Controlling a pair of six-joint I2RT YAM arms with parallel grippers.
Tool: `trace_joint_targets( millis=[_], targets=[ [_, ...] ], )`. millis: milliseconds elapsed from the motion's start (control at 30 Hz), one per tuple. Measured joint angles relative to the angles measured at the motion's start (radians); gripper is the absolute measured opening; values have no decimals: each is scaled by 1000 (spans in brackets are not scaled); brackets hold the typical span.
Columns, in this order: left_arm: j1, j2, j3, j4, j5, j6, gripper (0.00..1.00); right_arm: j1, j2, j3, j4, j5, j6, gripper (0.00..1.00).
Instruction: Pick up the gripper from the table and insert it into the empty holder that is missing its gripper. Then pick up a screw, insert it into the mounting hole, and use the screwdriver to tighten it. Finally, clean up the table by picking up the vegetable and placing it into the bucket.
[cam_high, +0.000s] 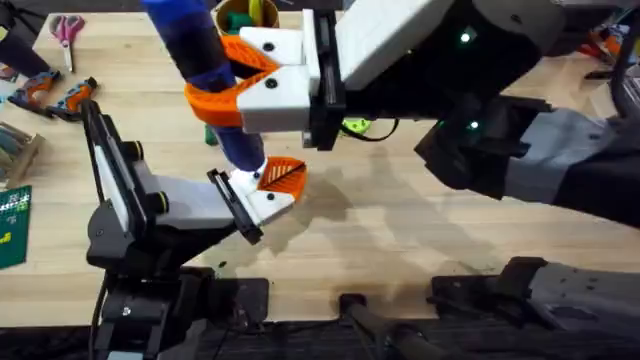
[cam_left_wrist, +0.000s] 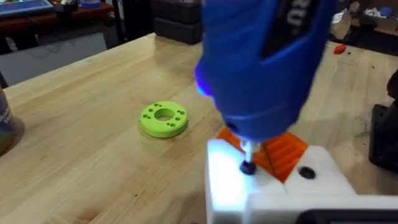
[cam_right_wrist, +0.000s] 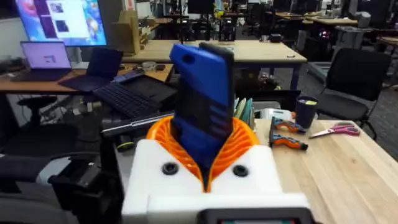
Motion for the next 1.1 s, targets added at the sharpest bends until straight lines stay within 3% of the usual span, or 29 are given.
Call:
trace_joint_targets(
  millis=[1100],
  targets=[
    [0,0,0,0,0,-5,5,3,0,0,-1,0,1,27]
  ],
)
